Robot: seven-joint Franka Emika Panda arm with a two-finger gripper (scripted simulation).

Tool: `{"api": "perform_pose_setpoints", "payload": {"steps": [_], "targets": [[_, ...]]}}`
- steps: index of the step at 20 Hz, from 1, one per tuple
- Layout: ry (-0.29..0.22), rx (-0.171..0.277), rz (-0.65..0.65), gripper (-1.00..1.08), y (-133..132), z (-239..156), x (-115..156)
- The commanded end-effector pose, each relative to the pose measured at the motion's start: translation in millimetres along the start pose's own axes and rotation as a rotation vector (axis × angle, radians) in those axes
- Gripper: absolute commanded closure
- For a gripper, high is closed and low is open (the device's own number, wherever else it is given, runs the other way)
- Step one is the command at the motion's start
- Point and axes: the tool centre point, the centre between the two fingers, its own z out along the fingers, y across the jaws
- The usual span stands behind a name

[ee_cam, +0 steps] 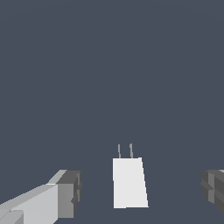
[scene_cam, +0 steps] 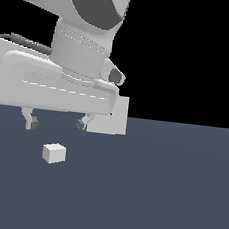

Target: Plug the charger into the wall socket.

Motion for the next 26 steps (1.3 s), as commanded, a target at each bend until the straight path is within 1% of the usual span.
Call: {"api": "perform_pose_setpoints", "payload": {"steps": [1, 10, 20, 26], "targets": [[0.010, 0.005, -0.019, -0.92, -2.7, 2.9, -1.0], [0.012, 0.007, -0.025, -0.92, -3.7, 8.2, -4.2], [0.010, 0.007, -0.030, -0.92, -4.1, 42.6, -22.0], [0.011, 0.008, -0.031, -0.92, -4.2, 50.6, -25.7]]}}
